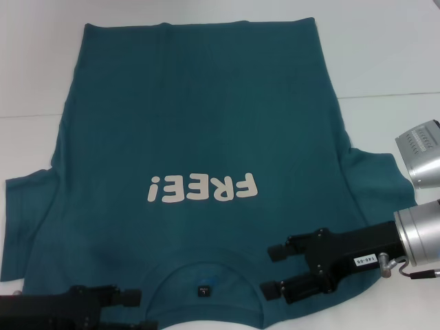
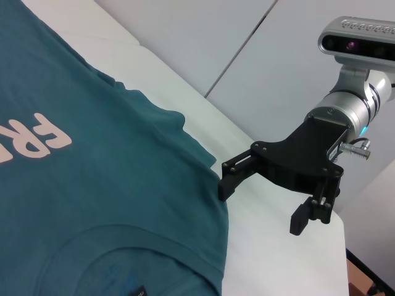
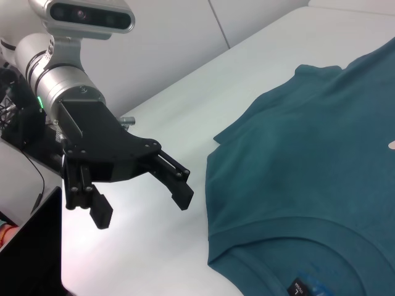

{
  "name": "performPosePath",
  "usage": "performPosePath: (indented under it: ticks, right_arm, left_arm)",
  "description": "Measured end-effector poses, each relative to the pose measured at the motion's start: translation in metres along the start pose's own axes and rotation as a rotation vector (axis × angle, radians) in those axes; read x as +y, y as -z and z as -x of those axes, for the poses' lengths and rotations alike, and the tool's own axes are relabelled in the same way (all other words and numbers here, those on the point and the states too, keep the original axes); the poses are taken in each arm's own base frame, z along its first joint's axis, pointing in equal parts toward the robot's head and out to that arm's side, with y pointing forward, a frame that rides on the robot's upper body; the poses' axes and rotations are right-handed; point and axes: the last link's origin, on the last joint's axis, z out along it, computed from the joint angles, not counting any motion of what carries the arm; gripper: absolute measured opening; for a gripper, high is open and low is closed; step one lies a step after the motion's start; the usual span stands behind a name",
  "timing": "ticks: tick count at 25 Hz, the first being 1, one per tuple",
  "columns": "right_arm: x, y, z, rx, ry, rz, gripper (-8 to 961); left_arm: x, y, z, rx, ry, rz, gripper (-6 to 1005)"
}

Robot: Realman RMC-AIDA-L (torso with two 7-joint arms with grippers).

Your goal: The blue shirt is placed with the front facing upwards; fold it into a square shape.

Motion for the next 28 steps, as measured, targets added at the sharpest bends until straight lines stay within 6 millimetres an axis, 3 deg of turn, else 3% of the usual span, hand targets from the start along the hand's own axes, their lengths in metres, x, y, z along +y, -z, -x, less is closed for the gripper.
performPosePath:
  ticks: [15,24,28]
  right_arm:
    - [0.000,0.000,-0.001,-0.002,-0.008,-0.001,924]
    - [-0.016,0.018,0.016,-0.101,-0.269,-0.088,923]
    - [-0.027,0.026,0.021,-0.123,-0.396,-0.147,923]
  left_arm:
    - [0.001,0.000,-0.001,0.005,0.016,0.005,939]
    - [-0.019,0.025,-0.027,0.214,0.332,-0.101,934]
    - [-0.036,0.044,-0.028,0.334,0.514,-0.180,932]
